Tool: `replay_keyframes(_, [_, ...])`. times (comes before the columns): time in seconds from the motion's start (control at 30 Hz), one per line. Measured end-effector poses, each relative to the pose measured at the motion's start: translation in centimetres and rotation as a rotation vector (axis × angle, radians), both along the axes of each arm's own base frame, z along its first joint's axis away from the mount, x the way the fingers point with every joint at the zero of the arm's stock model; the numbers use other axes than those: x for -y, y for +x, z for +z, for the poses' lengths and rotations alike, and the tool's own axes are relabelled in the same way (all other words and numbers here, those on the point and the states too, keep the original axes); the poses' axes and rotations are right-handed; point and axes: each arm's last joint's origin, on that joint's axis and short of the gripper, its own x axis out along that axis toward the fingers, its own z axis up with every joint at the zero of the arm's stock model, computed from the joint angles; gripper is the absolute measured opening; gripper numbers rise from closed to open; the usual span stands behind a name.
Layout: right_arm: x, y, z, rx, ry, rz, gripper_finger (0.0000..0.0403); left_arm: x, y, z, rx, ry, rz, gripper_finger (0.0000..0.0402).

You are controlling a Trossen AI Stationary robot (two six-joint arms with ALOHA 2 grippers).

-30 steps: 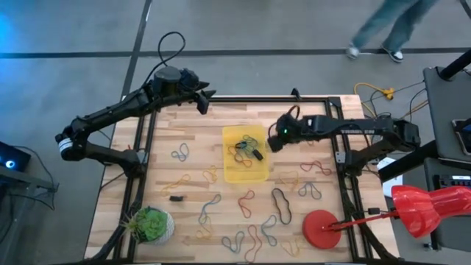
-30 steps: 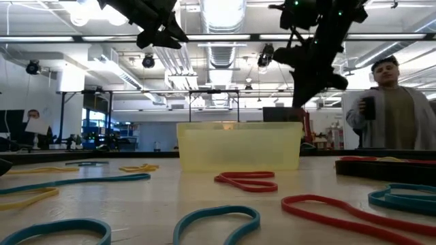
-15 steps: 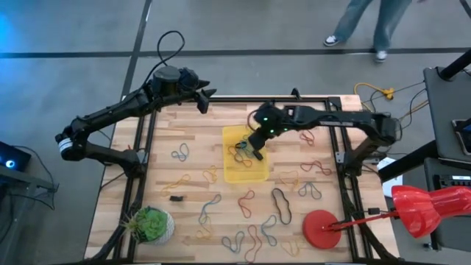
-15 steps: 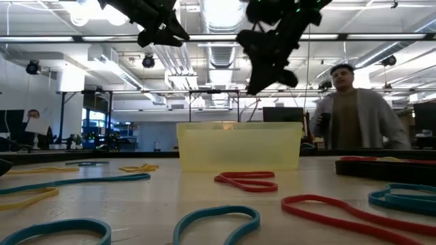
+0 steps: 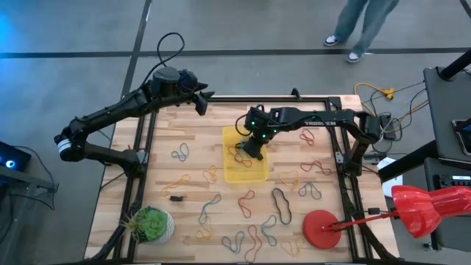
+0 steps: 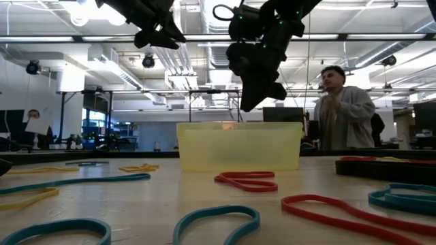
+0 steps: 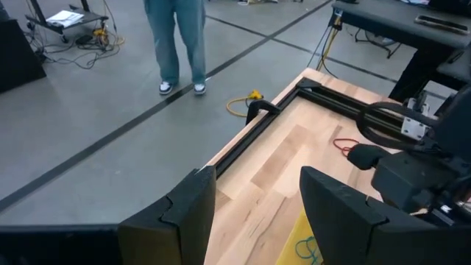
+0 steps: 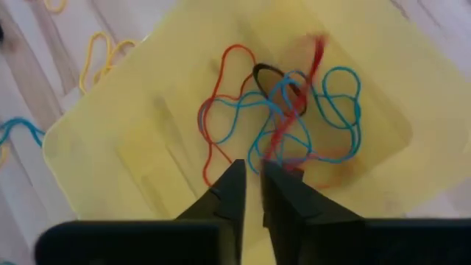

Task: Pick and place rubber bands into bin
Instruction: Put the red rubber band into the yellow bin, then put the top right red rubber band into the yellow bin

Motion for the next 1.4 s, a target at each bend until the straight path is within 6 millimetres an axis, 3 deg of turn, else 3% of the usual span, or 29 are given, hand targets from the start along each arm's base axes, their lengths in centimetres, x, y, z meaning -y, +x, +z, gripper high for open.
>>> replay_keyframes(0.3, [-0.5,-0.2,0.1,-0.019,-0.013,0.063,0.0171,0.0,0.0,0.0,0.001,0.001,0.0,0.0183])
replay_keyframes(0.5, [-0.5,-0.4,0.4,-0.013,-0.042,0.108,0.0218,0.0,0.0,0.0,0.002,0.001,0.0,0.0183])
replay_keyframes(0.77, [-0.4,-1.6,1.8,-0.062,-0.211,0.14,0.0242,0.0,0.0,0.1,0.003,0.001,0.001,0.0183])
replay_keyframes(0.93, [0.5,-3.1,1.7,-0.198,-0.238,0.026,0.0243,0.0,0.0,0.1,0.003,0.0,0.001,0.0183])
replay_keyframes(1.17, [4.5,-6.8,-0.6,-0.392,-0.052,-0.226,0.0236,0.0,0.0,0.0,0.0,-0.004,0.002,0.0183])
replay_keyframes(1.4, [7.2,-11.6,-4.1,-0.546,0.144,-0.24,0.0237,0.0,0.0,-0.1,0.018,-0.048,0.017,0.0183])
